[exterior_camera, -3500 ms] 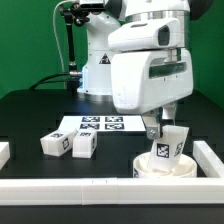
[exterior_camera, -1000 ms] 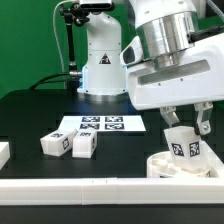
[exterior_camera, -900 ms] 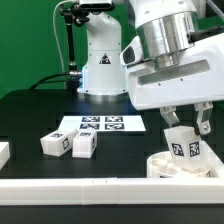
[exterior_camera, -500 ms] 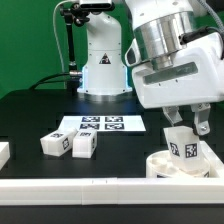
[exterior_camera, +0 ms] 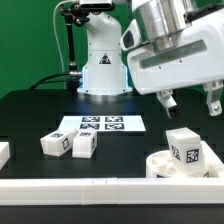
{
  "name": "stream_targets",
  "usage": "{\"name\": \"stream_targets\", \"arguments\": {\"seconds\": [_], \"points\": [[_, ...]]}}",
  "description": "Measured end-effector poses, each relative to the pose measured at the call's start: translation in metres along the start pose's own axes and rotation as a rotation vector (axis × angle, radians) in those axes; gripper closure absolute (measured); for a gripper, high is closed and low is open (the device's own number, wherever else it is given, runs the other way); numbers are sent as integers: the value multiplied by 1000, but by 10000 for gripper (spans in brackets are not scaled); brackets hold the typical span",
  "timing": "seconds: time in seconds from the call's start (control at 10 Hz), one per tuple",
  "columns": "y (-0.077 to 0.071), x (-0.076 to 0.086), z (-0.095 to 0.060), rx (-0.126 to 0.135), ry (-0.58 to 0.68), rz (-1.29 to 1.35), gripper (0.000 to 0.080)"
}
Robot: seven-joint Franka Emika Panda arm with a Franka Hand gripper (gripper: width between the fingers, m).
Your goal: Assemble stool
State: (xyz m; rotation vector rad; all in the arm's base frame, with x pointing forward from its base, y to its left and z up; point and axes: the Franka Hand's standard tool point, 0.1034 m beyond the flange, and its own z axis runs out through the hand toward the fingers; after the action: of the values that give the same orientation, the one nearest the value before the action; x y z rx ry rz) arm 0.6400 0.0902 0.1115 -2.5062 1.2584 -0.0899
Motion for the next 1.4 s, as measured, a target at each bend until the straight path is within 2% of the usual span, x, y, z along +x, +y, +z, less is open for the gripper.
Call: {"name": "stream_targets", "arguments": {"seconds": [0.3,0.4,0.6,1.3,1.4], "points": [[0,0,0,-1,0,-194,150],[-1,-1,1,-9,7,-297,150],[-5,-6,4,-43,19,-609,150],[-2,1,7,-59,8,-1162,150],[-4,5,7,-72,29,-1336,150]]}}
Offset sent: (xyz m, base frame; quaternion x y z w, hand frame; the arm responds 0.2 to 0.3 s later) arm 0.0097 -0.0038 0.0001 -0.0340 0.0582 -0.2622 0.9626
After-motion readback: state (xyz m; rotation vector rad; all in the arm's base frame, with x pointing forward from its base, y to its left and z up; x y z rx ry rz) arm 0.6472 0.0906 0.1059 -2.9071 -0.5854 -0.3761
